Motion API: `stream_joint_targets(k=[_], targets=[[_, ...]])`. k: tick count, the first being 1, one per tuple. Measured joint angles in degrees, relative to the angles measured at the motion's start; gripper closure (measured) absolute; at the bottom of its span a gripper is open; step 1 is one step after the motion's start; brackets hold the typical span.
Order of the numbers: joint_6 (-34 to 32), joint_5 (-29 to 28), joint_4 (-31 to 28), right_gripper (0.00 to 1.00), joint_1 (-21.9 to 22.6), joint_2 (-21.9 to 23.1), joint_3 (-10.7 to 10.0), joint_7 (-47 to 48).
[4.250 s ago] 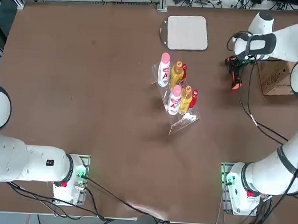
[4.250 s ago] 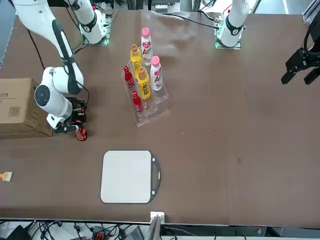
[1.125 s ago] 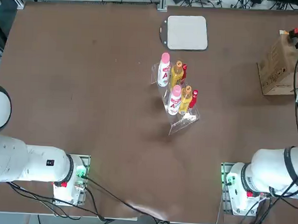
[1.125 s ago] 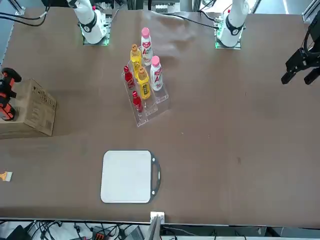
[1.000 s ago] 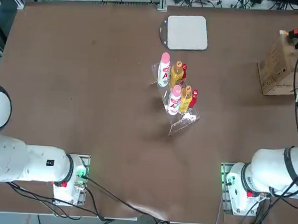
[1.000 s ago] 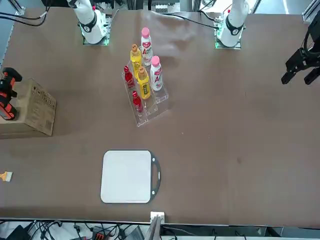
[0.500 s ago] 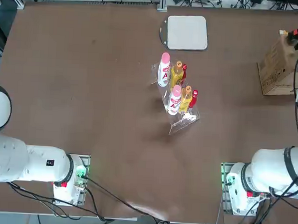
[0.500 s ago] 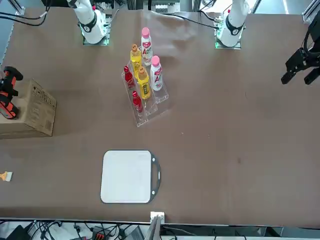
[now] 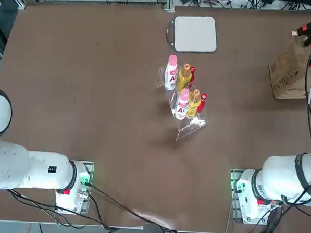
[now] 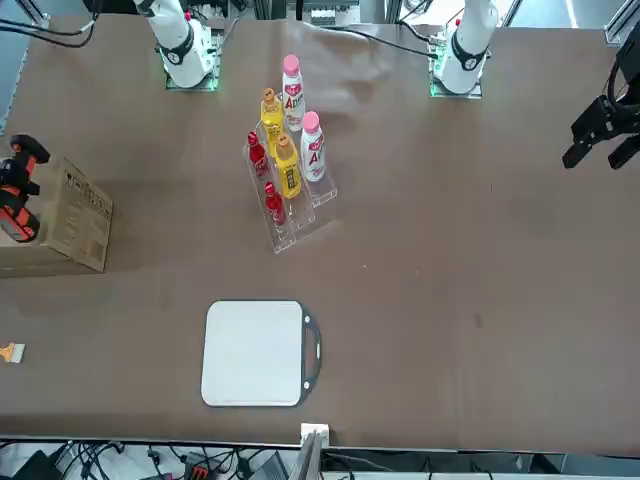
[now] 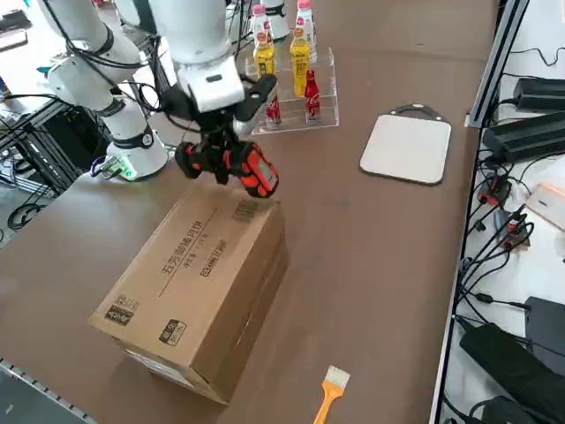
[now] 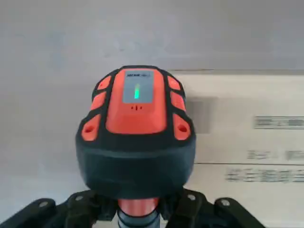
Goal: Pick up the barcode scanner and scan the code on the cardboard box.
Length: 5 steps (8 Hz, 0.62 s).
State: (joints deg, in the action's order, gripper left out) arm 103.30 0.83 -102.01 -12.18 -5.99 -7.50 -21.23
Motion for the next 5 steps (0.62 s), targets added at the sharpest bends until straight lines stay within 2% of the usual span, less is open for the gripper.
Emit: stream_joint_targets(k=[3,5], targets=[[-0.5,-0.1,-1.3,0.57,11.4,1.4,0.7,15.0],[8.0,0.0,-6.8,0.57,18.9,0.9,0.8,23.0]])
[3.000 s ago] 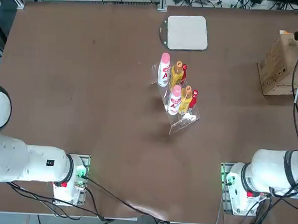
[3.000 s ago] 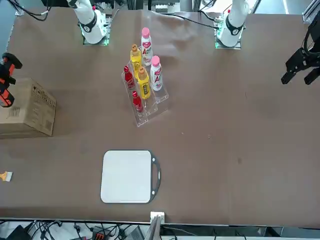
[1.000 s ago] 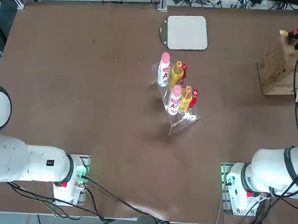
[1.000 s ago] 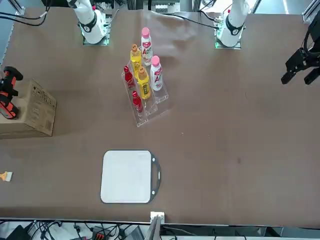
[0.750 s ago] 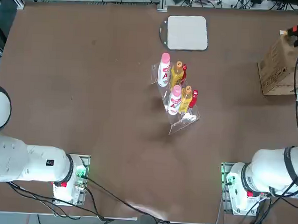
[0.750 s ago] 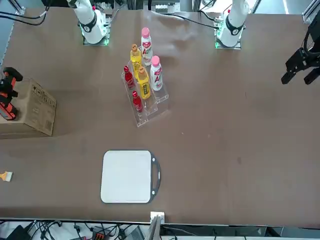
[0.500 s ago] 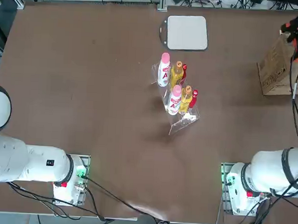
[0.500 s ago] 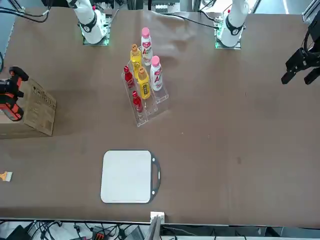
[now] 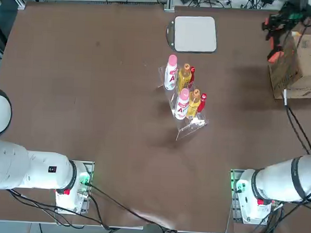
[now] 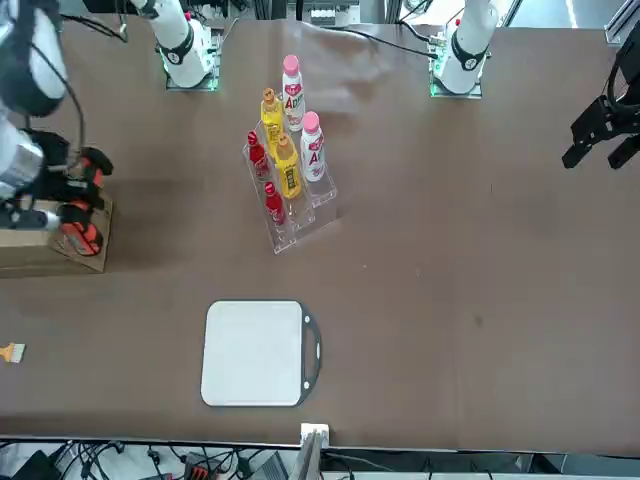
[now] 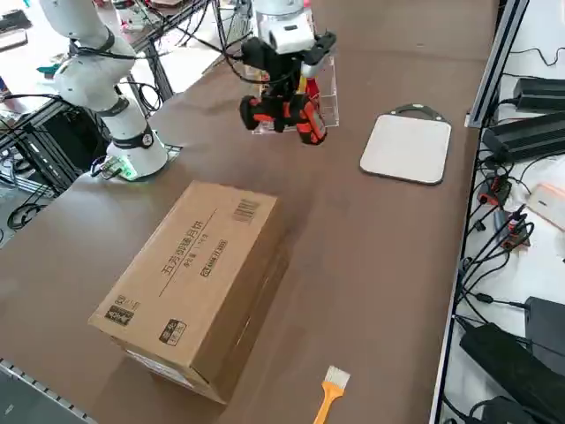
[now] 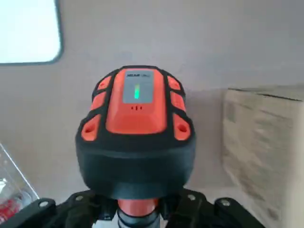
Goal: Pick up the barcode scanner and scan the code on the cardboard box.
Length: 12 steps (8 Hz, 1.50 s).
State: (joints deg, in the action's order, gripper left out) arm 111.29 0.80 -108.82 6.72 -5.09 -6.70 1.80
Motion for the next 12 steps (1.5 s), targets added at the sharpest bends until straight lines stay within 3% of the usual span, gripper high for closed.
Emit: stream_joint_targets(k=[2,4,10,12], targets=[[11.5,0.1,-8.3,0.57,3.9,-1.8,0.0,3.5],[18.9,0.1,-13.9,0.57,4.0,-5.0,-0.4,3.7],[25.5,0.0,-16.0,0.57,5.4,-15.3,-0.2,3.8],[26.1,0.0,-16.0,0.57,5.7,-16.0,-0.2,3.9]])
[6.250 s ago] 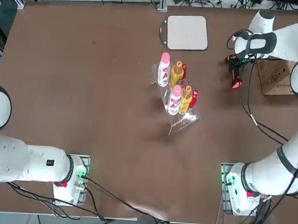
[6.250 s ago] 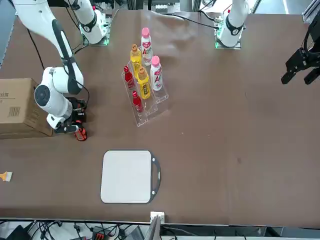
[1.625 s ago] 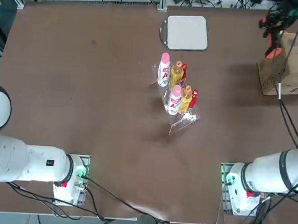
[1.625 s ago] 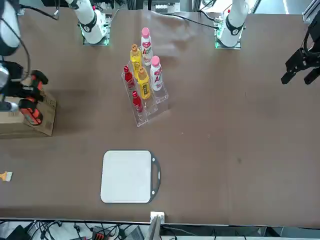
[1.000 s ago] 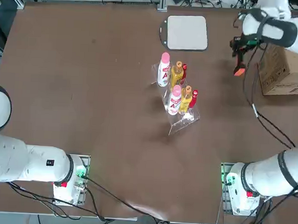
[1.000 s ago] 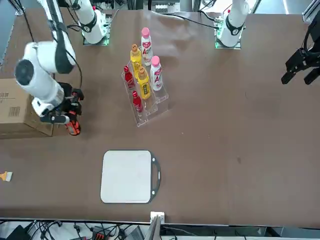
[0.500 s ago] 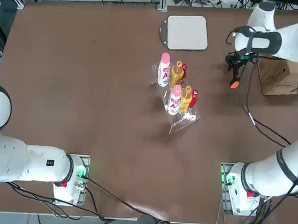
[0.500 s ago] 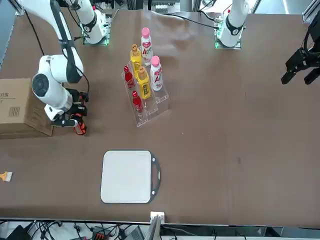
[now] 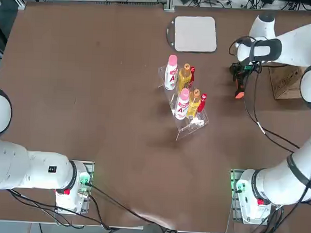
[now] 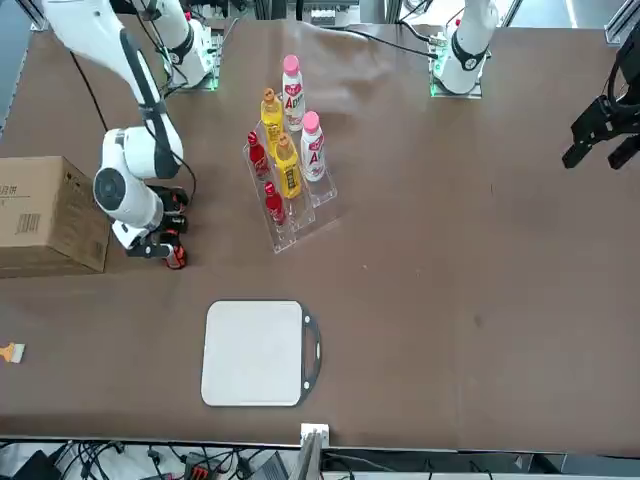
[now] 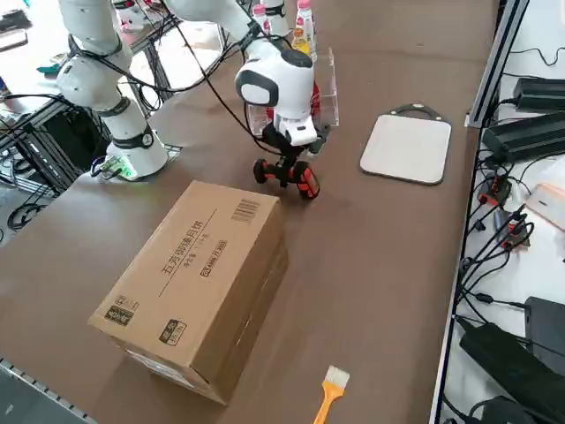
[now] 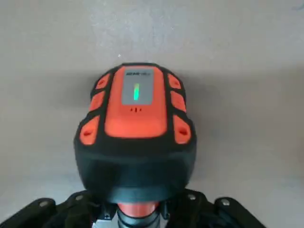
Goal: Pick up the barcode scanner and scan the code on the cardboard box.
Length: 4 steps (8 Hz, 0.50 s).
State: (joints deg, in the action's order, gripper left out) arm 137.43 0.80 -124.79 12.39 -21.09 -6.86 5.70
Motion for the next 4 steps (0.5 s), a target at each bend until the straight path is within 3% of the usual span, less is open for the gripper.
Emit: stream_joint_targets(k=[2,4], targets=[[0.5,0.0,0.0,0.54,0.0,-0.1,0.0,0.0],[1.0,0.0,0.0,0.25,0.0,-0.2,0.0,0.1]])
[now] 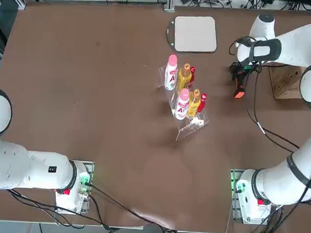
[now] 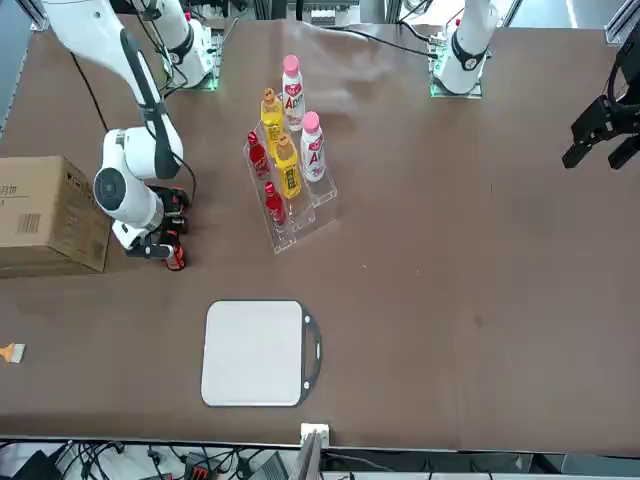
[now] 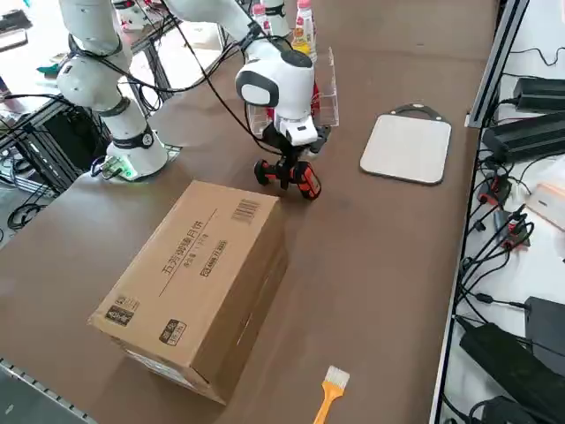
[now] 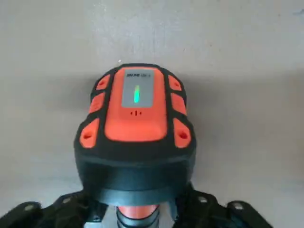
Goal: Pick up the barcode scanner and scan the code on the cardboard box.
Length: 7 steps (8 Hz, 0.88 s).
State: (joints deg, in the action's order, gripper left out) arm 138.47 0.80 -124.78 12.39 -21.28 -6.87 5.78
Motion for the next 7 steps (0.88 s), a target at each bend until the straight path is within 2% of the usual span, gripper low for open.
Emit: stream_joint_targets(k=[1,2,3,7], targets=[[0.1,0.0,0.1,0.04,0.0,0.0,0.0,0.0],[0.1,0.0,0.7,0.0,0.0,0.4,-0.1,0.0],[-1.6,0.0,2.3,0.0,0.0,2.0,-0.3,0.0],[-25.8,0.0,17.0,0.0,-1.5,15.3,-1.3,1.0]])
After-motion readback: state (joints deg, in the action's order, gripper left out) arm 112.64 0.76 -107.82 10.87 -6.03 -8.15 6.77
